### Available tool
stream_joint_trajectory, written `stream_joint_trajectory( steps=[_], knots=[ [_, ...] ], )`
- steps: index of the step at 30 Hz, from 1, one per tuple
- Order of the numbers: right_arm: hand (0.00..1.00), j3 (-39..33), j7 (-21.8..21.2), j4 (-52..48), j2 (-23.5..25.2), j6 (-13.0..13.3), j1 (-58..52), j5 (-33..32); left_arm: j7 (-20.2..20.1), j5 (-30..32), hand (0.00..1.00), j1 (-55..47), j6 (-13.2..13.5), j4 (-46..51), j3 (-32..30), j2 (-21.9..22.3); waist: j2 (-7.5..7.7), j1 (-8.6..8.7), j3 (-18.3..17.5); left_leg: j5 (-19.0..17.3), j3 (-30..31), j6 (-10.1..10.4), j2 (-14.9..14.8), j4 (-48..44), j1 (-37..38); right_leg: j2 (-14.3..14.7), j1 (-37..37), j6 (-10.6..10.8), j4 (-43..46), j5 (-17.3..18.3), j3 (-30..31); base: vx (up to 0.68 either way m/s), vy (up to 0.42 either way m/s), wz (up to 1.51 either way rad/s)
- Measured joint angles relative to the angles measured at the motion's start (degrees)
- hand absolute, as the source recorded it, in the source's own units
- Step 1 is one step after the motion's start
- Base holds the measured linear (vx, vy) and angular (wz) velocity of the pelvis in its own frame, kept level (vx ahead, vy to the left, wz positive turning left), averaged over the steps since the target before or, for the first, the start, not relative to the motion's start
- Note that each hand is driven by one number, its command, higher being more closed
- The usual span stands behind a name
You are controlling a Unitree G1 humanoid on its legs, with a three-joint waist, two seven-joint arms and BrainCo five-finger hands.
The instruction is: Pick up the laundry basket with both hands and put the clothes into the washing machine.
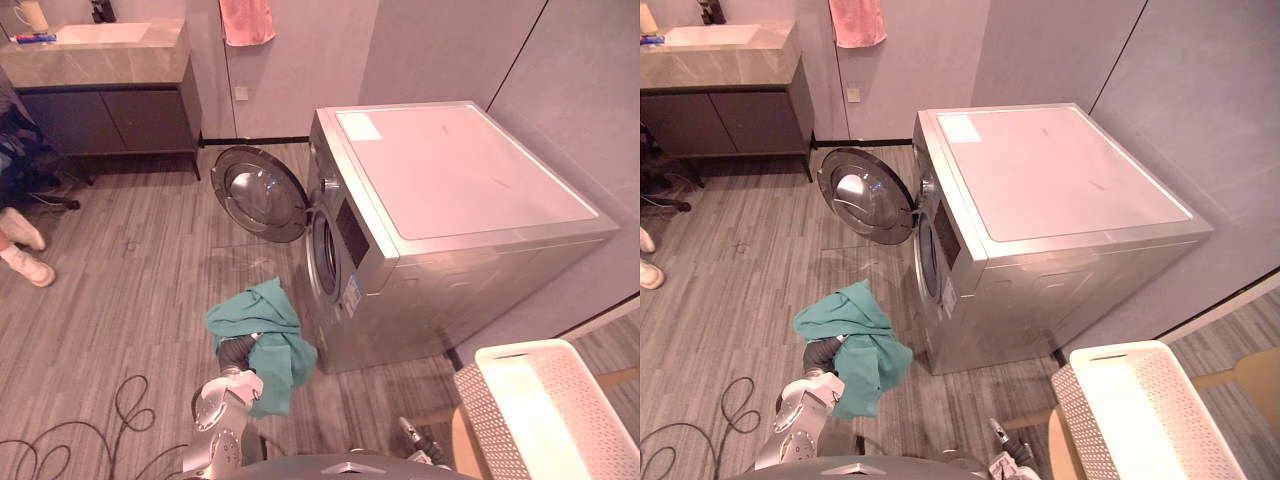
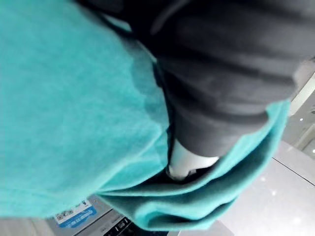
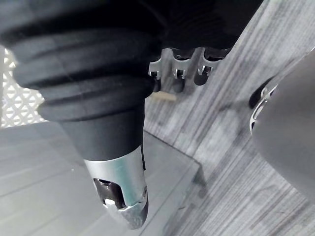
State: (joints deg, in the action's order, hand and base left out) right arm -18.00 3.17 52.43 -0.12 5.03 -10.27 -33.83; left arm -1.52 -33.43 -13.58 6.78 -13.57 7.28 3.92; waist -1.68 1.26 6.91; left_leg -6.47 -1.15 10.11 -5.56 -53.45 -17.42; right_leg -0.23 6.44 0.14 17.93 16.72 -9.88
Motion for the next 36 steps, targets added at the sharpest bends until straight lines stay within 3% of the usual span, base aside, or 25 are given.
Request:
stream_joint_trajectory(
  steps=[1,2,3,5,7,8,10,11,12,13,14,15,16,17,18,19,20,22,24,26,27,29,33,35,36],
  knots=[
    [0.0,0.8,0.1,-0.3,-0.5,0.0,0.3,0.0,0.0,0.0,1.0,-0.5,-0.1,0.2,0.1,-0.1,0.7,-0.46,-0.2,0.8,-1.8,-2.6,-1.2,-3.5,-1.8,-0.5,0.7,-0.6,-0.1,0.6,1.0,0.07,0.1,-0.56],
    [0.0,1.6,0.2,-0.4,-1.1,0.0,0.3,0.0,0.0,0.0,1.0,-1.3,-0.1,1.3,-0.2,-0.1,-0.04,-0.8,-0.5,-1.6,-3.9,-5.8,-4.3,-4.0,-2.8,-0.6,0.7,-0.3,-0.2,0.8,2.8,0.15,0.167,-0.81],
    [0.0,2.3,0.8,-0.7,-1.2,-0.2,0.5,-0.1,0.0,-0.1,1.0,-1.3,-0.1,1.6,-0.9,-0.1,0.38,-0.7,-0.6,-3.5,-5.4,-7.4,-8.0,0.9,-3.0,-1.8,0.6,0.3,-0.2,1.0,4.7,0.16,0.159,-0.73],
    [0.0,3.0,1.0,-0.7,-0.9,-0.2,0.4,-0.3,0.1,-0.2,1.0,-1.4,-0.1,1.6,-1.0,-0.1,1.35,-0.68,-1.0,-3.7,-4.8,-7.9,-10.0,8.4,-2.7,-3.3,0.1,1.2,0.2,1.3,6.6,0.22,0.23,-0.54],
    [0.0,3.8,1.1,-0.7,-0.4,-0.2,0.8,-0.6,0.2,-0.2,1.0,-1.4,-0.1,1.6,-0.5,-0.6,2.55,-0.48,-1.4,-2.3,0.2,-6.9,-11.7,23.0,-1.7,-6.0,-0.8,3.8,1.2,2.5,9.3,0.25,0.328,-0.53],
    [0.0,3.0,1.2,0.8,-0.5,-0.2,1.7,-0.6,0.2,-0.2,1.0,-1.4,-0.1,0.7,-0.3,-0.6,2.67,-0.11,-1.8,-0.8,5.8,-6.5,-12.2,31.8,-0.8,-7.7,-0.8,6.2,1.4,3.8,10.8,0.24,0.353,-0.38],
    [0.0,0.8,1.2,2.6,-1.0,0.0,2.0,-0.6,0.3,-0.2,1.0,-1.2,-0.1,-1.7,0.3,-0.7,2.1,-0.11,-2.7,-0.4,8.9,-5.4,-12.0,34.4,0.1,-9.6,-0.5,8.8,1.3,5.3,12.5,0.33,0.562,-0.57],
    [0.0,-1.1,1.2,3.3,-2.0,-0.1,1.9,-0.5,0.3,-0.1,1.0,-1.3,-0.3,-4.2,1.3,-0.6,0.61,-0.59,-4.3,2.1,9.3,-0.8,-11.5,34.1,0.5,-10.7,-0.1,10.3,0.0,5.9,14.4,0.35,0.656,-0.76],
    [0.0,-2.4,1.3,4.3,-1.9,-0.1,2.0,-0.5,0.3,-0.1,1.0,-1.3,-0.6,-5.0,1.6,-1.2,1.42,-0.59,-5.0,3.5,8.4,4.7,-10.3,31.7,0.2,-12.4,0.3,11.3,-0.7,5.6,15.8,0.4,0.698,-0.59],
    [0.0,-4.2,1.3,5.7,0.4,-0.3,2.0,-0.6,0.5,-0.1,1.0,-1.3,-1.2,-6.2,1.3,-3.5,4.75,1.08,-6.9,1.2,6.3,3.1,-6.4,28.5,-0.9,-16.4,0.1,11.1,-1.2,2.1,17.8,0.38,0.629,-0.25],
    [0.0,-5.9,1.2,7.2,1.9,-0.3,2.2,-0.6,0.5,-0.1,1.0,-1.0,-1.3,-6.1,1.6,-4.9,5.43,1.97,-8.0,0.1,5.0,2.0,-4.8,27.3,-1.5,-17.8,-1.5,10.7,-1.0,-3.7,20.2,0.39,0.604,-0.15],
    [0.0,-6.2,1.3,7.7,2.3,-0.5,2.7,-0.6,0.5,-0.1,1.0,-0.7,-1.2,-6.0,1.8,-5.4,5.61,1.97,-8.4,-0.4,3.8,1.3,-4.7,27.4,-1.3,-18.0,-2.5,10.2,-0.7,-7.4,21.3,0.4,0.675,-0.42],
    [0.0,-7.4,1.3,7.1,2.8,-0.5,2.7,-1.3,0.5,0.0,1.0,-0.3,-1.2,-5.3,1.9,-6.1,5.35,1.9,-8.6,-0.8,1.4,0.3,-4.2,28.7,0.2,-18.5,-4.9,8.2,0.6,-14.6,22.5,0.31,0.555,-0.74],
    [0.0,-7.8,1.3,6.6,2.8,-0.3,3.1,-2.4,0.5,0.1,1.0,-0.2,-1.0,-4.8,1.8,-6.7,5.19,1.82,-8.4,-0.9,-1.8,-1.3,-3.7,31.0,3.2,-19.6,-7.2,4.6,3.1,-21.8,21.5,0.33,0.636,-0.82],
    [0.0,-7.8,1.3,6.3,2.9,-0.3,3.2,-2.5,0.5,0.1,1.0,-0.1,-0.9,-4.8,1.8,-6.9,4.97,1.85,-8.4,-1.0,-3.2,-2.5,-3.4,32.0,4.9,-20.1,-8.8,2.0,4.5,-24.3,20.4,0.18,0.381,-0.8],
    [0.0,-7.7,1.2,5.3,2.9,-0.2,3.2,-2.6,0.6,0.6,1.0,-0.1,-0.9,-4.5,1.4,-7.2,4.42,1.88,-8.3,-1.3,-5.2,-3.8,-3.0,33.5,7.3,-21.0,-10.7,-0.2,8.8,-24.0,17.8,0.17,0.432,-0.74],
    [0.0,-7.7,1.0,4.3,2.9,-0.2,3.0,-3.0,0.9,1.2,1.0,0.2,-0.7,-4.3,0.3,-7.1,4.1,2.38,-8.2,-1.3,-7.7,-4.8,-2.1,35.5,10.4,-21.8,-13.3,-2.1,15.4,-19.7,12.7,0.11,0.363,-0.9],
    [0.0,-7.6,1.0,2.9,2.8,-0.2,2.4,-3.0,1.4,1.1,1.0,0.2,-0.4,-3.8,-1.5,-7.1,3.68,2.25,-7.9,-1.4,-11.8,-5.9,-1.3,38.7,15.1,-21.0,-16.5,-1.0,22.9,-13.2,4.8,0.07,0.286,-0.95],
    [0.0,-7.3,0.6,2.1,2.5,0.1,1.8,-3.0,2.0,1.5,1.0,0.2,0.0,-3.2,-2.8,-7.1,3.07,2.06,-7.6,-2.7,-16.7,-7.2,-0.9,41.8,18.8,-15.9,-20.6,0.5,29.5,-6.2,-2.5,0.04,0.113,-1.2],
    [0.0,-7.3,0.4,2.5,2.4,-0.1,1.2,-3.0,2.0,2.8,1.0,0.6,0.0,-3.5,-2.5,-6.4,2.76,3.38,-7.4,-3.1,-19.8,-6.8,-0.8,42.6,19.6,-13.3,-20.1,1.0,25.4,-3.9,-9.5,0.06,-0.011,-0.72],
    [0.0,-7.9,0.5,2.7,1.8,-0.1,0.2,-3.1,2.0,3.6,1.0,0.7,-0.3,-4.1,-2.6,-4.5,1.95,3.53,-7.1,-3.3,-21.0,-6.3,-0.7,43.8,20.7,-13.7,-17.4,0.5,20.3,-2.4,-15.7,0.12,-0.014,-0.75],
    [0.0,-8.0,0.6,2.3,1.1,0.1,0.4,-3.6,2.0,6.6,1.0,2.4,-0.4,-4.0,-1.1,-2.4,-0.52,2.6,-6.5,-0.9,-24.9,-5.9,-0.3,48.1,21.8,-13.4,-16.6,-0.2,16.1,-2.0,-21.1,0.09,0.018,-0.85],
    [0.0,-8.0,0.8,2.2,0.7,0.0,0.0,-4.1,1.1,8.1,1.0,5.2,-0.8,-3.7,2.9,-0.9,-1.78,3.89,-6.3,0.8,-25.2,-5.9,-0.4,48.2,22.9,-10.8,-13.4,-0.6,9.3,-1.2,-20.4,0.12,-0.036,-0.11],
    [0.0,-7.3,0.8,1.2,2.0,0.2,0.2,-4.3,0.6,8.4,1.0,5.5,-0.8,-2.0,4.3,-0.9,0.71,2.92,-5.1,-0.9,-25.8,-6.0,-3.0,35.3,20.7,-9.5,-8.5,-0.2,4.1,-0.9,-18.7,0.07,-0.107,-0.26],
    [0.0,-6.8,0.8,0.6,2.1,0.3,0.2,-4.4,0.4,8.3,1.0,5.5,-0.8,-1.4,4.7,-0.8,0.88,2.77,-4.8,-1.5,-25.5,-6.2,-4.5,29.6,18.9,-9.0,-7.6,0.0,3.0,-0.6,-18.5,0.0,-0.132,-0.31]
  ],
)
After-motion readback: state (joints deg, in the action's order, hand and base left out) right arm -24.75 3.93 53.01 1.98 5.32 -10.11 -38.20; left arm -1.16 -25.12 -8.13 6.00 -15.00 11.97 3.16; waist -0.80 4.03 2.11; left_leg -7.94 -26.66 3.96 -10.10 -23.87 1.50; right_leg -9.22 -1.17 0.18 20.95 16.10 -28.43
